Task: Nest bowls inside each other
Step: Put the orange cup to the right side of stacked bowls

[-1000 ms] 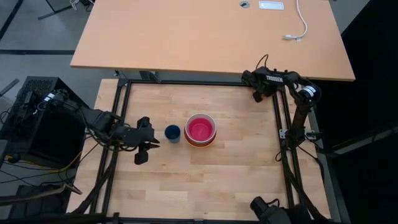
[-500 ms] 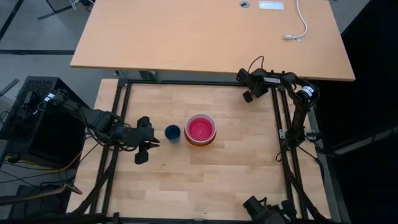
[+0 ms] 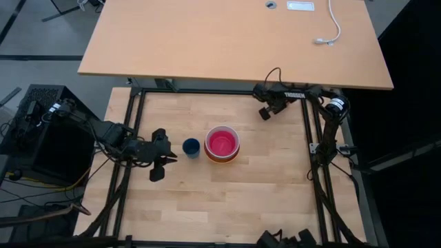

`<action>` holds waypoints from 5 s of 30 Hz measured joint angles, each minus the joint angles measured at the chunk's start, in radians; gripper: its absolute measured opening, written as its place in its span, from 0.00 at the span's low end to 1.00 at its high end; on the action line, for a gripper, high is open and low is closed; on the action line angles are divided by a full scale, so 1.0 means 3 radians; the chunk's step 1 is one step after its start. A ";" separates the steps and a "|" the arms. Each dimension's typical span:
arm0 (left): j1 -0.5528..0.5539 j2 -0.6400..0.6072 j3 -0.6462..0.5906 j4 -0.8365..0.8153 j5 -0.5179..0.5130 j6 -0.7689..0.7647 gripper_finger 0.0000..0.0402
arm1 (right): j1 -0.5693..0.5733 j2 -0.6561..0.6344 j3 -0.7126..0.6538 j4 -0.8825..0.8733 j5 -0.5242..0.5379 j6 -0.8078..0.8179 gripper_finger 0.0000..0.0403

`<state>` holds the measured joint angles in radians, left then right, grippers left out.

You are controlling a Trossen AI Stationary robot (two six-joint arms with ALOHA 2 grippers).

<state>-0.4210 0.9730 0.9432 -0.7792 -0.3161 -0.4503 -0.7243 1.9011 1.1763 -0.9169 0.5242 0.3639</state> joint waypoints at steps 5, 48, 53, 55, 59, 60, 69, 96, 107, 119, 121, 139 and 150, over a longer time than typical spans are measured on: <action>0.0000 0.0000 0.0000 0.0000 0.0000 0.0000 0.14 | 0.0192 -0.0002 0.0002 -0.0016 -0.0041 0.0061 0.00; 0.0000 0.0000 0.0000 0.0007 -0.0043 -0.0098 0.15 | -0.0311 -0.0678 0.0702 -0.0660 -0.0323 -0.0696 0.46; 0.0000 0.0000 0.0000 0.0008 -0.0043 -0.0111 0.15 | -0.0348 -0.0571 0.0701 -0.0661 -0.0394 -0.0708 0.47; 0.0000 0.0000 0.0000 0.0006 -0.0043 -0.0126 0.15 | -0.0362 -0.0492 0.0701 -0.0659 -0.0390 -0.0708 0.45; 0.0000 0.0000 0.0000 0.0003 -0.0043 -0.0170 0.15 | -0.0431 -0.0350 0.0701 -0.0659 -0.0376 -0.0708 0.41; 0.0000 0.0000 0.0000 0.0001 -0.0043 -0.0172 0.15 | -0.0451 -0.0324 0.0699 -0.0658 -0.0376 -0.0708 0.39; 0.0000 0.0000 0.0000 0.0009 -0.0043 -0.0173 0.15 | -0.0391 -0.0295 0.0699 -0.0833 -0.0514 -0.0668 0.23; 0.0000 0.0000 0.0000 0.0107 -0.0102 -0.0169 0.14 | 0.2286 -0.1013 0.0699 -0.1368 -0.0876 0.0478 0.00; 0.0000 0.0007 0.0000 0.0354 -0.0106 -0.0104 0.14 | 0.2961 -0.0765 0.0700 -0.0941 -0.0807 0.0752 0.00; 0.0000 0.0010 0.0000 0.0448 -0.0108 -0.0082 0.13 | 0.3122 -0.0446 0.0701 -0.0779 -0.0959 0.0677 0.00; 0.0000 0.0010 0.0000 0.0450 -0.0107 -0.0083 0.13 | 0.3099 -0.0427 0.0701 -0.0773 -0.0977 0.0659 0.00; 0.0000 0.0009 0.0000 0.0448 -0.0107 -0.0084 0.14 | 0.3021 -0.0422 0.0701 -0.0559 -0.1114 0.0525 0.00; 0.0000 0.0009 0.0000 0.0446 -0.0107 -0.0084 0.15 | 0.3015 -0.0422 0.0701 -0.0536 -0.1220 0.0513 0.02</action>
<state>-0.4210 0.9756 0.9432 -0.6453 -0.3481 -0.4755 0.1802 1.7744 1.3865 -1.0777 0.1581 0.5179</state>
